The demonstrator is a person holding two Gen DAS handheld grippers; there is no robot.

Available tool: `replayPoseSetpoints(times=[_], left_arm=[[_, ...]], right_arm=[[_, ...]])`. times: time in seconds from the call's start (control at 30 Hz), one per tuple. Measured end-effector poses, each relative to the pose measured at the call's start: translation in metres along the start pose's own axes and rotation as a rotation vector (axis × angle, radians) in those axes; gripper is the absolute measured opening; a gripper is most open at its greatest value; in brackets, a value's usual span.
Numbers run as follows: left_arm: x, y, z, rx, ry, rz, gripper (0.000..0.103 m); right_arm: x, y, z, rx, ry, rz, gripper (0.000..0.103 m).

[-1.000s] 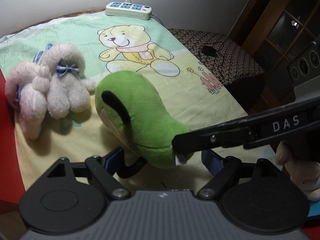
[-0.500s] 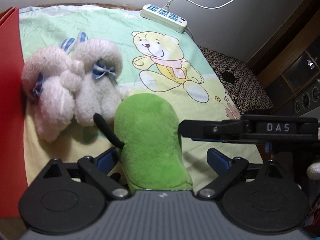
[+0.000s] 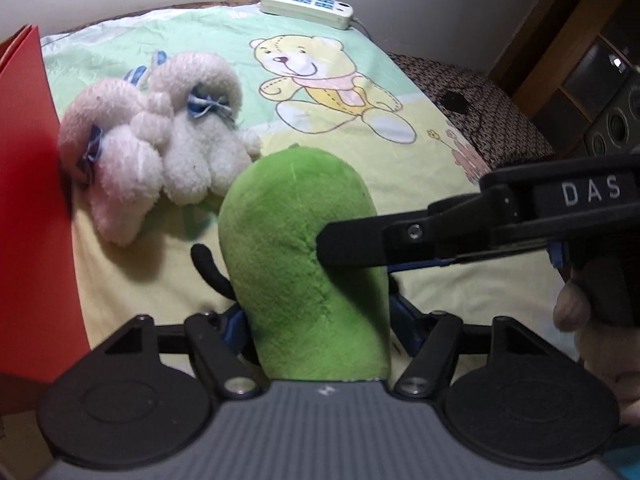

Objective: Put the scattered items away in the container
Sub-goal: 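Lift the green plush off the sheet with the right gripper, then carry the held green plush with the right gripper toward the red box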

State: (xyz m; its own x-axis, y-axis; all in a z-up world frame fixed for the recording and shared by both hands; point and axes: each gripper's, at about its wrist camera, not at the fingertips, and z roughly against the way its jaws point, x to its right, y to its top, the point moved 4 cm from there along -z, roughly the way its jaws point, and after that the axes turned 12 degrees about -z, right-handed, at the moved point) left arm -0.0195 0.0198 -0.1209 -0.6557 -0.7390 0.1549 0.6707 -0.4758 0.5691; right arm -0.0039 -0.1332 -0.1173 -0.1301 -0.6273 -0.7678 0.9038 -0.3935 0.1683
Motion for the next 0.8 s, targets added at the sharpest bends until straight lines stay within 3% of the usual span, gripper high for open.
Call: replayPoseSetpoints(times=[0.2,0.37,0.53,0.8], left_arm=[[0.000,-0.045,0.041,-0.037,-0.089,-0.207,0.069],[-0.024,-0.085,0.076,-0.061,-0.139,-0.261,0.069],[-0.047,-0.115,0.104,-0.057,-0.136,-0.279,0.069],[-0.079,-0.145,0.132,-0.043,-0.112,-0.224,0.069]], right_arm=[[-0.027,-0.055,-0.002,0.010,-0.038,-0.049,0.048],[-0.053,-0.103,-0.023,0.023,-0.042,-0.126,0.048],[-0.083,-0.137,-0.045,0.019,-0.050,-0.115,0.048],[-0.115,-0.163,-0.074,-0.013,-0.043,-0.071,0.048]])
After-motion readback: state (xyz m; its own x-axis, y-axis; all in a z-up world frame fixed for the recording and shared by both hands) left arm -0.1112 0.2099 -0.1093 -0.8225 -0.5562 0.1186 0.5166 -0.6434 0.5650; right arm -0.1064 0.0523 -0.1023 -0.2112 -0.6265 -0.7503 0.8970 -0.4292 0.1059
